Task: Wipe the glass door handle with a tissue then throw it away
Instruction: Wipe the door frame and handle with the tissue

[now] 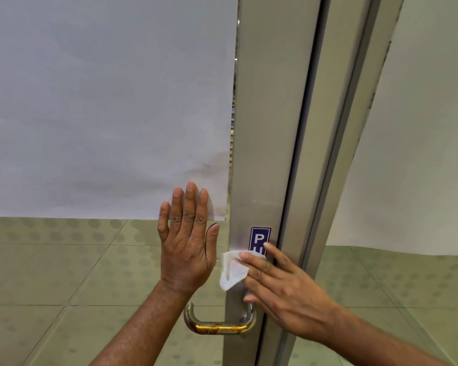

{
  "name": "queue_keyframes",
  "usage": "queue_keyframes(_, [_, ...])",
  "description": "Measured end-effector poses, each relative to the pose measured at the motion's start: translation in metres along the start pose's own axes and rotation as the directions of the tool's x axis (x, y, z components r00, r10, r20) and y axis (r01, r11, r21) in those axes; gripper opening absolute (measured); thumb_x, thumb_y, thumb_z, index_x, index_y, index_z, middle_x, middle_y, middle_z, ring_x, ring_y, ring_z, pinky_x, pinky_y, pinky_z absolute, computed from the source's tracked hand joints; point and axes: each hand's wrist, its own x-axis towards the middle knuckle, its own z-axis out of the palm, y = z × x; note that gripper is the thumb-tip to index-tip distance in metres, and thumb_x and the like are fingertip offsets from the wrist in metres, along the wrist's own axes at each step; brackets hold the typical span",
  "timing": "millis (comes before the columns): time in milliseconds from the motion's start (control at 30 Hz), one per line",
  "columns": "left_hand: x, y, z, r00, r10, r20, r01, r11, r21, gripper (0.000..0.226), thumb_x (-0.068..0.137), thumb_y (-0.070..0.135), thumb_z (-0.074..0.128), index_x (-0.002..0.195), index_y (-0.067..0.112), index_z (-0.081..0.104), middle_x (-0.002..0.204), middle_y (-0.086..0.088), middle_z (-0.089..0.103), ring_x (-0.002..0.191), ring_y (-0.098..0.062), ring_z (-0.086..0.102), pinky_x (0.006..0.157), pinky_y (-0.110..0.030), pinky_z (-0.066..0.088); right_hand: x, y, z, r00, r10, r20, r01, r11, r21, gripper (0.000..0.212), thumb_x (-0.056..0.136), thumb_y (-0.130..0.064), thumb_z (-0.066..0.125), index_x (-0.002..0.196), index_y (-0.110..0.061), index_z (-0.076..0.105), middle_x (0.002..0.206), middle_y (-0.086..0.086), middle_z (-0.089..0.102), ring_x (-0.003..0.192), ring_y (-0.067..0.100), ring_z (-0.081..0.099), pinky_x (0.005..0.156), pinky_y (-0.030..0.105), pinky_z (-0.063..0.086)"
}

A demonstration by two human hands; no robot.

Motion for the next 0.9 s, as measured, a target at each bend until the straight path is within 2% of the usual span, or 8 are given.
queue_keyframes(133, [0.0, -0.001, 0.002, 1.0, -0.004, -0.013, 0.004, 1.0, 0.006, 0.059, 0.112, 0.036, 0.022, 0.166, 0.017, 0.007, 0.176, -0.001, -0.002, 0.164, -0.022, 0.0, 0.132, -0.043, -0.001, 0.017, 0.01, -0.007, 0.976, 0.146, -0.159, -0.142, 0.989, 0.037, 0.055, 0.108, -0.042, 0.038, 0.151, -0.009, 0.033, 0.158, 0.012, 0.035, 0.156, 0.025, 0.013, 0.126, 0.051, 0.004])
queue_keyframes(233, [-0.001, -0.002, 0.003, 1.0, 0.002, -0.015, -0.002, 1.0, 0.007, 0.059, 0.112, 0.037, 0.022, 0.166, 0.017, 0.007, 0.176, -0.002, -0.002, 0.163, -0.022, 0.0, 0.132, -0.043, -0.001, 0.011, -0.002, 0.003, 0.991, 0.083, -0.103, -0.076, 0.995, 0.064, 0.056, 0.109, -0.039, 0.034, 0.155, -0.009, 0.023, 0.161, 0.013, 0.029, 0.157, 0.027, 0.009, 0.126, 0.051, 0.001])
queue_keyframes(367, [-0.001, -0.001, 0.002, 1.0, -0.001, -0.006, 0.001, 1.0, 0.011, 0.06, 0.112, 0.037, 0.022, 0.166, 0.016, 0.007, 0.176, -0.002, -0.002, 0.163, -0.022, 0.0, 0.132, -0.043, -0.001, -0.008, -0.009, 0.017, 0.999, -0.032, 0.044, 0.033, 0.999, -0.021, 0.055, 0.104, -0.029, 0.039, 0.155, -0.013, 0.028, 0.163, 0.008, 0.028, 0.157, 0.025, 0.004, 0.125, 0.048, -0.009])
queue_keyframes(500, [0.0, 0.0, 0.002, 1.0, 0.011, -0.026, -0.01, 1.0, 0.018, 0.06, 0.112, 0.037, 0.023, 0.166, 0.016, 0.006, 0.176, -0.002, -0.003, 0.163, -0.022, 0.0, 0.133, -0.043, -0.001, 0.008, 0.007, 0.0, 0.997, 0.021, -0.08, -0.024, 0.999, -0.034, 0.045, 0.104, -0.025, 0.039, 0.147, -0.009, 0.039, 0.16, 0.013, 0.035, 0.156, 0.028, 0.009, 0.126, 0.052, -0.002])
queue_keyframes(567, [0.0, 0.0, 0.003, 0.999, 0.008, -0.035, -0.007, 1.0, 0.019, 0.06, 0.112, 0.036, 0.024, 0.166, 0.016, 0.007, 0.176, -0.002, -0.002, 0.164, -0.022, 0.001, 0.133, -0.043, -0.001, 0.017, 0.007, -0.004, 0.985, 0.107, -0.135, -0.107, 0.994, 0.012, 0.048, 0.107, -0.03, 0.039, 0.149, -0.006, 0.038, 0.16, 0.015, 0.031, 0.156, 0.029, 0.009, 0.126, 0.054, 0.004])
queue_keyframes(667, [0.0, 0.0, 0.003, 0.999, 0.008, -0.034, -0.007, 1.0, 0.025, 0.06, 0.112, 0.036, 0.024, 0.166, 0.016, 0.007, 0.176, -0.002, -0.002, 0.163, -0.022, 0.001, 0.133, -0.043, -0.001, 0.013, -0.009, 0.007, 0.988, 0.141, -0.061, -0.139, 0.989, 0.041, 0.06, 0.108, -0.045, 0.033, 0.153, -0.005, 0.03, 0.162, 0.015, 0.027, 0.157, 0.029, 0.005, 0.125, 0.051, 0.002])
queue_keyframes(800, [0.0, 0.0, 0.003, 0.999, 0.015, -0.035, -0.014, 0.999, 0.034, 0.06, 0.112, 0.037, 0.023, 0.166, 0.016, 0.006, 0.176, -0.002, -0.003, 0.163, -0.022, 0.0, 0.133, -0.043, -0.001, -0.001, -0.036, 0.028, 0.989, 0.139, 0.042, -0.138, 0.99, -0.013, 0.061, 0.106, -0.053, 0.026, 0.144, -0.008, 0.043, 0.155, 0.012, 0.04, 0.156, 0.028, -0.005, 0.122, 0.05, 0.006])
queue_keyframes(900, [0.0, 0.0, 0.004, 0.999, 0.016, -0.046, -0.014, 0.999, 0.044, 0.061, 0.112, 0.037, 0.024, 0.166, 0.015, 0.008, 0.176, -0.003, -0.001, 0.164, -0.022, 0.001, 0.133, -0.043, 0.0, 0.011, -0.047, 0.019, 0.961, 0.277, -0.009, -0.277, 0.96, 0.026, 0.067, 0.102, -0.062, 0.03, 0.138, -0.008, 0.045, 0.151, 0.011, 0.049, 0.156, 0.027, 0.008, 0.117, 0.053, 0.017])
